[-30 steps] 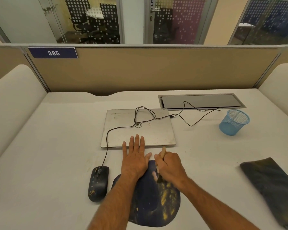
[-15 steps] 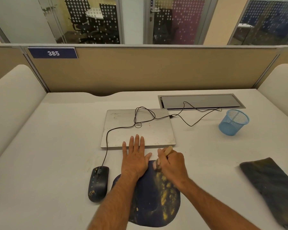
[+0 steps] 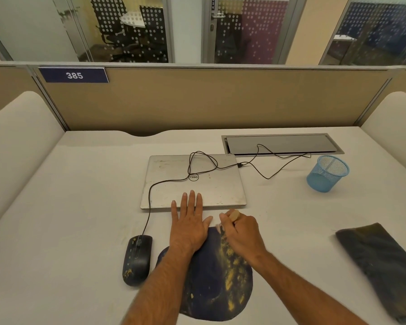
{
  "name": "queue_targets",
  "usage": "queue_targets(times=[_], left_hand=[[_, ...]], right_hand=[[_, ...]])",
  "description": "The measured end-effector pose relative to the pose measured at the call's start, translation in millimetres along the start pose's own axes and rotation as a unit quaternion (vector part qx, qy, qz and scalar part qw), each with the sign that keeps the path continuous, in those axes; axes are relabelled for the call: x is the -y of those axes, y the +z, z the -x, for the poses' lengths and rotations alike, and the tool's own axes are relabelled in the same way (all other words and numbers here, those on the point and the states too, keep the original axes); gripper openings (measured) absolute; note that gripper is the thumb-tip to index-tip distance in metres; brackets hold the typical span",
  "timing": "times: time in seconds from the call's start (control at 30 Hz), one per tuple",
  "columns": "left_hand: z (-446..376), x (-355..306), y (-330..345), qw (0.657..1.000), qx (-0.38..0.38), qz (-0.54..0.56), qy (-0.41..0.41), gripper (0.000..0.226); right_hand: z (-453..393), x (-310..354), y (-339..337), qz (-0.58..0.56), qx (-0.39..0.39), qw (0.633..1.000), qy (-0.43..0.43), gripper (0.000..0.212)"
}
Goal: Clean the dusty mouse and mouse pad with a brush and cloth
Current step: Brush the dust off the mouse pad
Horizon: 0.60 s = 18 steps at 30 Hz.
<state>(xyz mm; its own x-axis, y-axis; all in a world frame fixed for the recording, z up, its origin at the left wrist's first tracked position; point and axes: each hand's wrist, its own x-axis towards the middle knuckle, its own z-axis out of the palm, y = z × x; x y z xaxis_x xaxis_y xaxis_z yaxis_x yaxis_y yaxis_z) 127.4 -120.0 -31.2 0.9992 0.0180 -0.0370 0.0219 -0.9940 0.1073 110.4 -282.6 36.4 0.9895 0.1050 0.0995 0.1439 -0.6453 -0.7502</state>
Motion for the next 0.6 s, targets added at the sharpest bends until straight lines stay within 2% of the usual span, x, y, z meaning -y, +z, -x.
queue_targets(times=[0.1,0.23,0.33,0.43,0.6], left_hand=[[-0.7,-0.2,0.0,1.000,0.001,0.001,-0.002,0.073],[-1.2,-0.3,0.0,1.000,0.003,0.006,-0.002,0.072],[-0.4,-0.1,0.1,1.000,0.003,0.005,0.000,0.072],[-0.1,-0.1,0.4,1.000,0.004,0.005,-0.002,0.073],[-0.9,-0.7,-0.1,1.000,0.004,0.004,-0.001,0.073]], right_hand=[[-0.4,-4.7,-0.9,0.006,-0.004,1.000,0.008,0.048],[-1.0,-3.4,-1.0,-0.027,-0.065,0.997,-0.011,0.046],[-1.1,-1.3,-1.0,0.002,-0.039,0.999,-0.012,0.037],[-0.4,-6.6,-0.4,0.008,-0.021,1.000,-0.006,0.044],[-1.3,-3.8,-4.2,-0.033,-0.080,0.996,-0.013,0.047]])
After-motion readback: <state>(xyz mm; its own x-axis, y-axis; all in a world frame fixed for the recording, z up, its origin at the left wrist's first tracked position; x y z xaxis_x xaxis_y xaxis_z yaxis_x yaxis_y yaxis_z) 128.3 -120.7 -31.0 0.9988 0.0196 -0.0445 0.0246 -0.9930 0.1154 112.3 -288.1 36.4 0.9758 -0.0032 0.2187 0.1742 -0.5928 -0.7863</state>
